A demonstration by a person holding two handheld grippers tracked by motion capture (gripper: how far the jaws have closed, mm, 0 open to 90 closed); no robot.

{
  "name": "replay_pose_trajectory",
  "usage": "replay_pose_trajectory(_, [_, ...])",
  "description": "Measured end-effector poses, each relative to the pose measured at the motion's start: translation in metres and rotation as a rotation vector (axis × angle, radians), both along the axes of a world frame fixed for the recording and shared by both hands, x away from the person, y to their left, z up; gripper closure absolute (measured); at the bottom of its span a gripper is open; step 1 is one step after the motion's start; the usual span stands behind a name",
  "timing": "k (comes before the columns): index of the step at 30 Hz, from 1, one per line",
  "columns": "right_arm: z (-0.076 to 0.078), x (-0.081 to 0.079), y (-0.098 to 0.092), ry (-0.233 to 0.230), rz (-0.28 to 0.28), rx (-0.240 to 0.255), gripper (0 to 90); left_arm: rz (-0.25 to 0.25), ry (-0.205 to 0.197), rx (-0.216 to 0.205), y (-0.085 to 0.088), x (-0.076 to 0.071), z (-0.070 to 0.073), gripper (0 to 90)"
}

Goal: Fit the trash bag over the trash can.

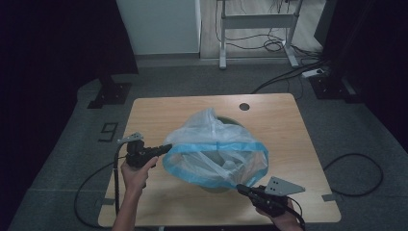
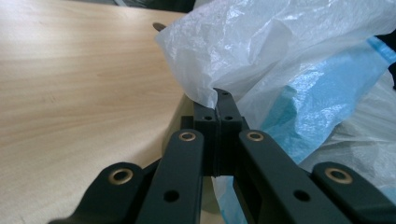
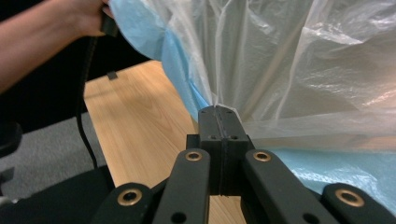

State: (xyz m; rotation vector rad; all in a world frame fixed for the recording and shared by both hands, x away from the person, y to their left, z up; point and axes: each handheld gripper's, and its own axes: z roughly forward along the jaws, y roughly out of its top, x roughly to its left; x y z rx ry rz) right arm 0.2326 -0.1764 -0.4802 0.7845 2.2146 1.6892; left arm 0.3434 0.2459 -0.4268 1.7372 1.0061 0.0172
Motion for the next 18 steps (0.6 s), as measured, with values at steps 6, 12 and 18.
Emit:
replay_pose_trajectory(6, [-0.004,0.012,0.000,0.005,-0.025,-0.047,89.4,-0.025,0.010,0.016,-0.005,-0.003,-0.001,90.0])
replay_pose_trajectory(12, [-0.013,0.018,0.005,0.015,-0.040,-0.110,89.4,-0.043,0.009,0.042,-0.007,-0.012,-0.005,89.9])
replay_pose_trajectory(18, [-0.021,0.026,-0.001,0.046,-0.077,-0.104,89.2,-0.022,0.006,0.041,-0.006,-0.018,-0.008,84.1])
